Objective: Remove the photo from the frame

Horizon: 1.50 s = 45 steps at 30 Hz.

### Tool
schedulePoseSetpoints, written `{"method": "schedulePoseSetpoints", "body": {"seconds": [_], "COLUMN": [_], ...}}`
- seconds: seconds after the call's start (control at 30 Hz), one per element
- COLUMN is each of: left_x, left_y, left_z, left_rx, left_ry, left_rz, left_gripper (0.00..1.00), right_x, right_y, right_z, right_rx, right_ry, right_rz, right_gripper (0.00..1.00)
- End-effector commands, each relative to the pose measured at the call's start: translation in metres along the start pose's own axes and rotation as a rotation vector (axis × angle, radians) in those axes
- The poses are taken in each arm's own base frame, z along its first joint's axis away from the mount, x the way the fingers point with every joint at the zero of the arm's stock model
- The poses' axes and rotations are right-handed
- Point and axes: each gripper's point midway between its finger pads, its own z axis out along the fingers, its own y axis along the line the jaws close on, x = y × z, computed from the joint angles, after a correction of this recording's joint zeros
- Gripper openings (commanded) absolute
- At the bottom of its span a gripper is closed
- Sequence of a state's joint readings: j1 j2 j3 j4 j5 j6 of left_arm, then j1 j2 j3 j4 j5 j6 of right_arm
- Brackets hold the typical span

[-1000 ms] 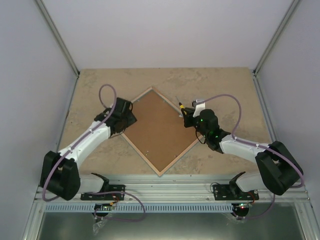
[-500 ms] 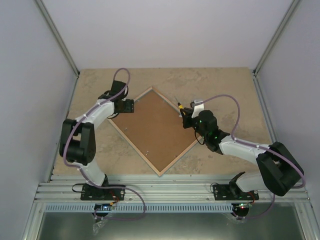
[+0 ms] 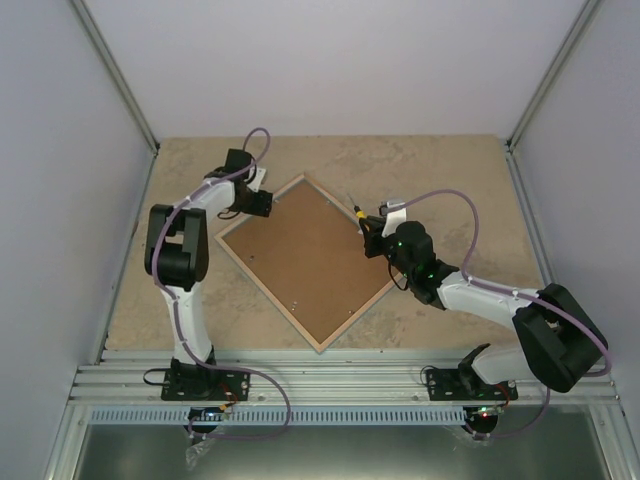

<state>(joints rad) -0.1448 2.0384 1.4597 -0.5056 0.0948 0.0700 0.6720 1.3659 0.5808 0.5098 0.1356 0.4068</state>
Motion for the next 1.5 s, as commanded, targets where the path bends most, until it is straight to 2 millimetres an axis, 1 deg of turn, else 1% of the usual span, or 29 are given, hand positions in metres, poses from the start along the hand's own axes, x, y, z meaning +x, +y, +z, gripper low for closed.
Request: {"method": "schedulePoseSetpoints", "body": {"seconds": [0.0, 0.1, 0.33, 0.43, 0.53, 0.6, 0.7, 0.8, 0.93, 1.03, 1.13, 1.3, 1.4, 1.47], "left_x": [-0.004, -0.005, -0.002, 0.002, 0.003, 0.005, 0.011, 0.016, 0.026, 0.036, 0.046, 0.062, 0.073, 0.089], "left_y": [-0.006, -0.003, -0.002, 0.000, -0.001, 0.000, 0.002, 0.003, 0.013, 0.016, 0.011, 0.011, 0.006, 0.002], "left_z": [0.009, 0.014, 0.018, 0.020, 0.018, 0.018, 0.019, 0.018, 0.013, 0.013, 0.010, -0.009, -0.020, -0.024], "left_rx": [0.065, 0.087, 0.097, 0.085, 0.089, 0.083, 0.069, 0.057, -0.007, -0.032, -0.020, -0.041, -0.034, -0.026], "left_ry": [0.019, 0.018, 0.031, 0.043, 0.043, 0.045, 0.060, 0.067, 0.081, 0.109, 0.147, 0.152, 0.157, 0.176], "left_rz": [0.042, 0.031, 0.031, 0.030, 0.027, 0.026, 0.019, -0.003, -0.047, -0.092, -0.171, -0.273, -0.327, -0.371], "left_gripper": [0.70, 0.61, 0.45, 0.41, 0.35, 0.34, 0.31, 0.26, 0.22, 0.19, 0.18, 0.19, 0.20, 0.21], "right_x": [-0.012, -0.012, -0.012, -0.012, -0.012, -0.014, -0.014, -0.016, -0.017, -0.017, -0.018, -0.018, -0.018, -0.019], "right_y": [0.005, 0.005, 0.006, 0.006, 0.006, 0.006, 0.007, 0.007, 0.009, 0.009, 0.010, 0.011, 0.012, 0.013], "right_z": [-0.001, 0.000, 0.000, 0.000, 0.000, -0.001, -0.002, -0.003, -0.003, -0.004, -0.004, -0.004, -0.004, -0.005], "right_rx": [-0.007, -0.007, -0.011, -0.010, -0.012, -0.012, -0.015, -0.017, -0.024, -0.029, -0.030, -0.035, -0.040, -0.046], "right_ry": [-0.042, -0.040, -0.036, -0.035, -0.037, -0.040, -0.042, -0.046, -0.048, -0.048, -0.048, -0.044, -0.043, -0.044], "right_rz": [-0.011, -0.015, -0.015, -0.016, -0.014, -0.014, -0.014, -0.013, -0.010, -0.008, -0.007, -0.002, 0.004, 0.006], "right_gripper": [0.01, 0.00, 0.01, 0.01, 0.01, 0.01, 0.00, 0.00, 0.00, 0.00, 0.00, 0.01, 0.01, 0.01]}}
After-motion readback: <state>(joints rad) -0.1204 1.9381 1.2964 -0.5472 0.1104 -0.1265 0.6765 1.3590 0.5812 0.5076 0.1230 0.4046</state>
